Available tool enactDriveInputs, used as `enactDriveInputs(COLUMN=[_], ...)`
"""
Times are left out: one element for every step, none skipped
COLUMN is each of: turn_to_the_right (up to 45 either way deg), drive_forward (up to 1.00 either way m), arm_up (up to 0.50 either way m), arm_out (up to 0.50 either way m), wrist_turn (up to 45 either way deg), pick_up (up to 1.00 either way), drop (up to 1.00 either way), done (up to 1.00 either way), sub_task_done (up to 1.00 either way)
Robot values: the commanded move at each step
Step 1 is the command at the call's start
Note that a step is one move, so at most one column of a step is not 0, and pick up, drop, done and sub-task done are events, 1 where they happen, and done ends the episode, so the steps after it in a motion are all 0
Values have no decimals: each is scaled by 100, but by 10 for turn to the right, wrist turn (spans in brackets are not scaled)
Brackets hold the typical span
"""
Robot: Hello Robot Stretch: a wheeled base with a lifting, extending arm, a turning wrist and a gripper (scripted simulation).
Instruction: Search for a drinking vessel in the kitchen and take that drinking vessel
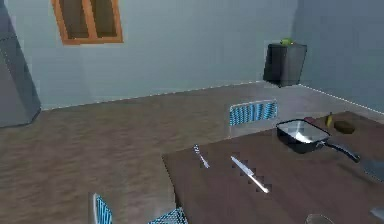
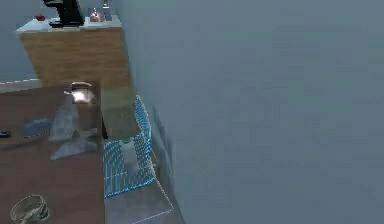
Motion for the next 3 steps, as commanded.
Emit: enactDriveInputs(turn_to_the_right=[-420,0,0], drive_forward=[0,0,0], arm_up=[0,50,28], arm_out=[0,0,0], wrist_turn=[0,0,0], pick_up=[0,0,0], drop=[0,0,0], done=[0,0,0], sub_task_done=[0,0,0])
